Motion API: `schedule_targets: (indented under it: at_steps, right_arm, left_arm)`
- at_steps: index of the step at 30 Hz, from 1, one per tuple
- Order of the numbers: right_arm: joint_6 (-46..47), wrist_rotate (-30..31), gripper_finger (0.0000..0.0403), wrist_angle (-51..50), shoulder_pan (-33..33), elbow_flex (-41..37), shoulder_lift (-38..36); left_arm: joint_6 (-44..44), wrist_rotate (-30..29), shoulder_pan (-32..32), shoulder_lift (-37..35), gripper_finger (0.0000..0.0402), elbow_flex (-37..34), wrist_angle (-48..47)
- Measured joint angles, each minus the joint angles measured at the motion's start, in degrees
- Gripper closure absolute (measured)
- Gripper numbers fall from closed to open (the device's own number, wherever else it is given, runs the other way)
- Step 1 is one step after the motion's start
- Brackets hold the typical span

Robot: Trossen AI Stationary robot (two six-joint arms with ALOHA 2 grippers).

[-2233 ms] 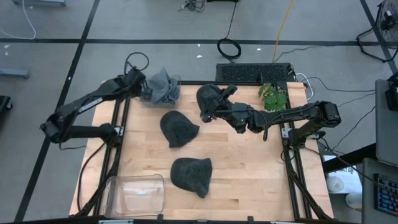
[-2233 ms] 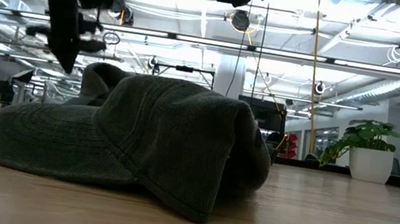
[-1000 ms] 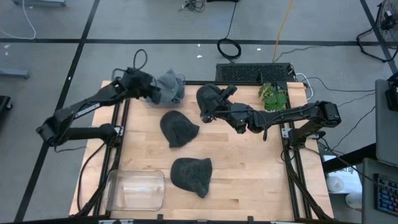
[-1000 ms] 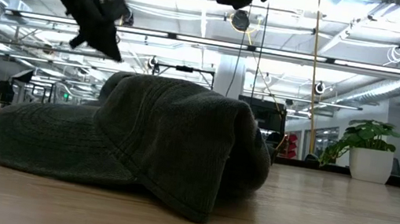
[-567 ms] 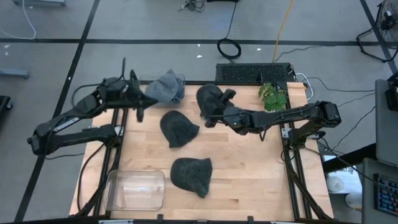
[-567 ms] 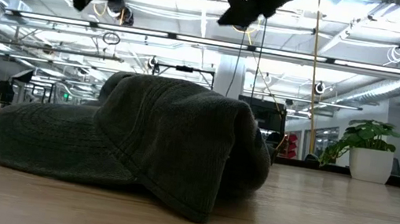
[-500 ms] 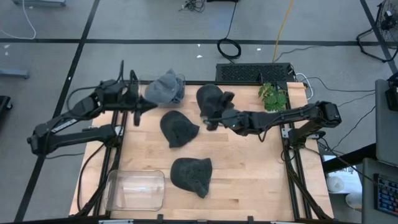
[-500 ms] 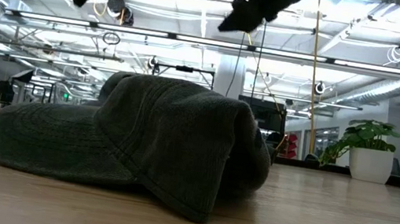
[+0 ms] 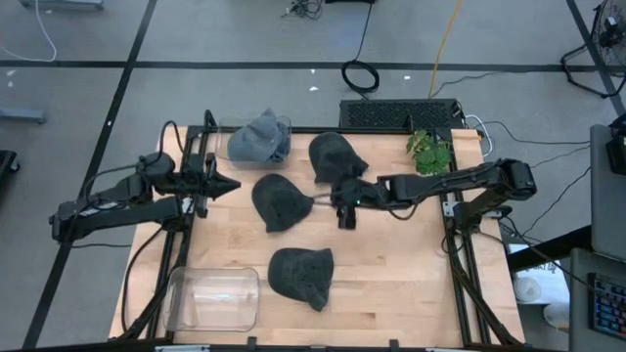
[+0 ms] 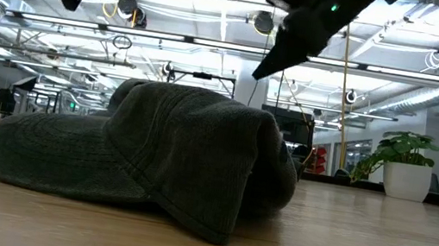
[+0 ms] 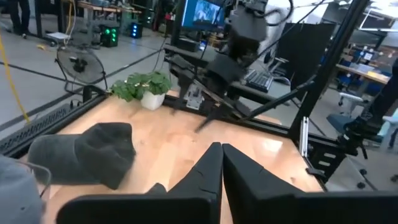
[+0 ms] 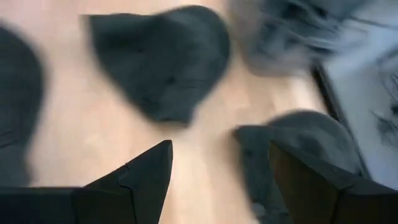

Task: Pick & Place hat
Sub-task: Put the top black cap into the bottom transparent bin

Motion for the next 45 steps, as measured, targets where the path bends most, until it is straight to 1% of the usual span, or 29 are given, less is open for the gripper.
schedule_targets:
  at_steps: [1, 4, 6, 8, 10, 12, 16, 19, 22, 25, 30, 37, 41, 43, 45]
  right_arm:
    - [0.9, 0.0, 0.0149, 0.0, -1.5, 0.0, 0.0]
    - [6.5, -7.2, 0.0149, -0.1, -7.9, 0.0, 0.8]
    - [10.4, -10.3, 0.0149, -0.6, -12.7, 0.0, 2.5]
    - [13.0, -10.8, 0.0149, -2.8, -16.8, -0.2, 3.3]
    - [15.3, -12.0, 0.0149, -1.0, -19.9, 0.1, 4.8]
    - [16.2, -13.1, 0.0149, -0.6, -21.5, 0.1, 6.9]
    - [17.6, -13.1, 0.0149, 1.0, -21.5, 0.3, 12.1]
    - [17.7, -12.5, 0.0149, -1.4, -21.2, 2.9, 16.0]
    - [17.5, -8.5, 0.0149, -5.7, -20.8, 5.7, 19.2]
    - [16.7, -5.5, 0.0149, -7.1, -20.8, 8.1, 20.6]
    - [15.9, -5.4, 0.0149, -9.7, -21.0, 8.7, 21.4]
    - [17.7, -5.7, 0.0149, -13.3, -22.5, 8.7, 22.1]
    - [17.1, -9.9, 0.015, -12.4, -22.3, 8.7, 23.7]
    - [16.9, -9.8, 0.0158, -11.4, -21.9, 8.8, 24.8]
    - [16.5, -10.0, 0.0175, -11.2, -22.0, 9.0, 25.5]
  left_arm:
    - [-0.1, -0.2, 0.0, -0.5, 0.0383, -0.3, 0.0]
    - [-0.1, -1.0, 0.0, -1.1, 0.0388, -0.5, 0.1]
    - [0.5, -1.0, 0.0, -1.1, 0.0396, -0.5, 0.8]
    - [1.2, -1.1, 0.0, -1.0, 0.0398, -0.5, 0.9]
    - [1.6, -1.2, 0.0, -0.7, 0.0392, -0.5, 1.1]
    - [1.8, -1.4, 0.0, -0.5, 0.038, -0.5, 0.8]
    - [1.9, -1.4, 0.0, 0.0, 0.0359, -0.5, 0.7]
    - [2.0, -1.4, 0.0, 0.2, 0.0349, -0.5, 0.8]
    - [2.4, -1.4, 0.0, 0.4, 0.0342, -0.5, 0.9]
    - [2.4, -1.5, 0.0, 0.5, 0.034, -0.5, 0.8]
    - [2.4, -1.5, 0.0, 0.5, 0.0339, -0.5, 0.8]
    - [2.4, -1.5, 0.0, 0.5, 0.0339, -0.5, 0.8]
    - [2.4, -1.5, 0.0, 0.5, 0.0339, -0.5, 0.8]
    - [2.4, -1.5, 0.0, 0.5, 0.0339, -0.5, 0.9]
    - [2.4, -1.5, 0.0, 0.5, 0.0339, -0.5, 0.9]
